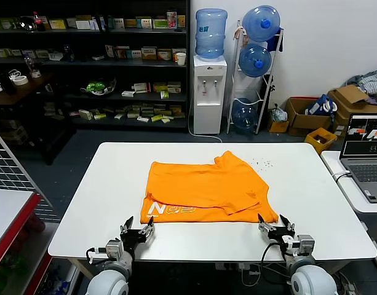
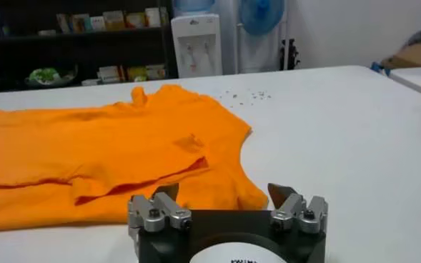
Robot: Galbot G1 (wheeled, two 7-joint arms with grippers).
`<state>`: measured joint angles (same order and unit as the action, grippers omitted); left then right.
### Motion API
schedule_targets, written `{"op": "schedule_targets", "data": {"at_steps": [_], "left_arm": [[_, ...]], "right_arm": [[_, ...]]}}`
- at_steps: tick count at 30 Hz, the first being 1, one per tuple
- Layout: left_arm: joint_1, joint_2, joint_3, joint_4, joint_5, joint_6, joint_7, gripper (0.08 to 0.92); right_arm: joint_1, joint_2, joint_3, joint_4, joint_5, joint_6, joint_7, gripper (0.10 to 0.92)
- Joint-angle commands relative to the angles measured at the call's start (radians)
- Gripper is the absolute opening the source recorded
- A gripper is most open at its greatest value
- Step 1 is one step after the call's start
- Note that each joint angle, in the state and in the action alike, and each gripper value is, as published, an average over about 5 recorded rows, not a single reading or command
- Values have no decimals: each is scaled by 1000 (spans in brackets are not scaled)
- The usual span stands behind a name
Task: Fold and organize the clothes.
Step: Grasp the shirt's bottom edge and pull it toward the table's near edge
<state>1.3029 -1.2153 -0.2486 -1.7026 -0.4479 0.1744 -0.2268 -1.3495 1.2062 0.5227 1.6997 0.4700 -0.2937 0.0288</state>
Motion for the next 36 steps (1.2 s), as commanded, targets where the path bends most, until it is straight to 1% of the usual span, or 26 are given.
{"op": "schedule_targets", "data": {"at_steps": [1,3,4,8,13,15,17,20,23,26,31,34,36], "left_arm": [[-11,-8,0,43,-2,-1,5,689],[-10,-10,2,41,-2,-1,7,628],[-10,-11,2,40,-1,-1,7,585],[-10,-15,7,34,0,-3,8,472],[-2,-16,14,4,1,-1,-3,325],[9,-9,16,-25,0,1,-14,273],[28,7,16,-73,-5,6,-28,204],[78,40,11,-157,-26,17,-53,126],[148,73,3,-235,-64,31,-77,104],[227,102,-2,-297,-89,39,-94,104],[336,130,-1,-351,-94,37,-109,104],[377,133,1,-358,-92,35,-104,122],[388,132,2,-357,-90,31,-95,162]], "right_arm": [[-4,-9,7,-15,33,-10,-15,662],[-6,-10,8,-15,30,-8,-15,602],[-7,-11,9,-13,29,-6,-15,576],[-19,-13,15,-1,24,-1,-11,454],[-58,-24,26,52,24,0,2,316],[-96,-34,35,97,29,-4,10,255],[-149,-43,48,150,33,-8,19,186],[-243,-56,71,220,33,-9,27,125],[-333,-62,87,276,29,-7,33,124],[-416,-61,105,320,25,-6,41,124],[-514,-46,136,355,12,0,43,124],[-525,-38,141,353,1,3,44,140],[-513,-39,142,354,-4,7,45,182]]}}
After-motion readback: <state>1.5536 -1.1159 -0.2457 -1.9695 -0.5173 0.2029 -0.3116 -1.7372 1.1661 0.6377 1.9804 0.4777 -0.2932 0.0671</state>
